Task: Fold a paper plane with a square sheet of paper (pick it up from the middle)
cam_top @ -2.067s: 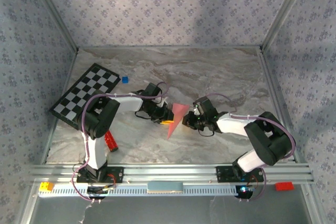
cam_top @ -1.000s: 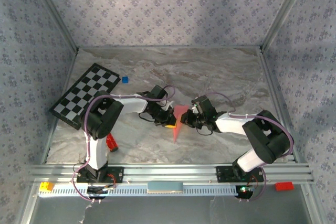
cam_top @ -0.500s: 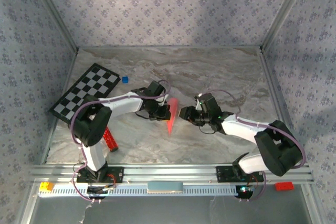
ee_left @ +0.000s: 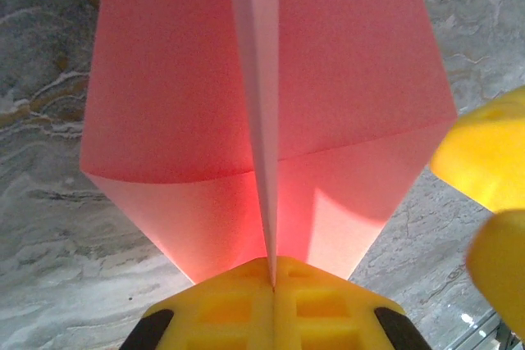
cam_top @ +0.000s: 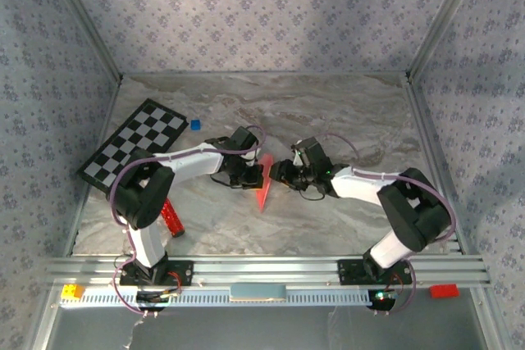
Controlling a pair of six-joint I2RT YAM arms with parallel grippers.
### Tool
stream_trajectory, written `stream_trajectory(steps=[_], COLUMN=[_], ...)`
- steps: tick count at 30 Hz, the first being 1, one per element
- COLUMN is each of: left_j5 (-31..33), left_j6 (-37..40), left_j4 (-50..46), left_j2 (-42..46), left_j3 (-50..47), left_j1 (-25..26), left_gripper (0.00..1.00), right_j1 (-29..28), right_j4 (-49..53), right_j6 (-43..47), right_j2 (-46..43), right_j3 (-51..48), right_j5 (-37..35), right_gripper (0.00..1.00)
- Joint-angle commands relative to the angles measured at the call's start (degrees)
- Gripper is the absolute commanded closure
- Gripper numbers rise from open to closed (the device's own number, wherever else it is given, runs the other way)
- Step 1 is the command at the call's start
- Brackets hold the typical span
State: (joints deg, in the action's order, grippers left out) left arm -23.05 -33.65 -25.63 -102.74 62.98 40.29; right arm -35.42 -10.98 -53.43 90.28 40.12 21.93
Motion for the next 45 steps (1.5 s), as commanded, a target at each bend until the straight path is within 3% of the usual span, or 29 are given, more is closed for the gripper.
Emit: stream_trajectory(steps=[1, 9, 15, 33, 45], left_j5=[0.50, 0.98, 0.26, -1.65, -0.23], left_j6=[0.60, 1.23, 1.24, 1.79, 2.53], left_j4=[-2.11, -2.96, -2.90, -3.00, -4.25], left_j2=[1.58, 0.72, -0.52, -3.76, -5.77], left_j3=[1.67, 2.06, 2.59, 3.82, 4.64], left_j1=[0.44, 0.46, 0.46, 0.82, 1.25], left_gripper=[1.00, 1.00, 0.92, 0.81, 0.86], right_j1=[-0.39, -0.09, -0.09, 0.26, 0.29], right_j4=[-0.66, -0.99, -2.62, -4.97, -5.40], right_j6=[-1.11, -1.75, -2.03, -2.91, -3.35], right_j2=[2.46, 6.31, 7.12, 8.51, 8.68], right_j3=[1.80, 1.88, 1.22, 0.18, -0.26], right_j5=[1.31, 1.41, 2.56, 3.20, 2.99], right_gripper=[0.60, 0.80, 0.88, 0.92, 0.92])
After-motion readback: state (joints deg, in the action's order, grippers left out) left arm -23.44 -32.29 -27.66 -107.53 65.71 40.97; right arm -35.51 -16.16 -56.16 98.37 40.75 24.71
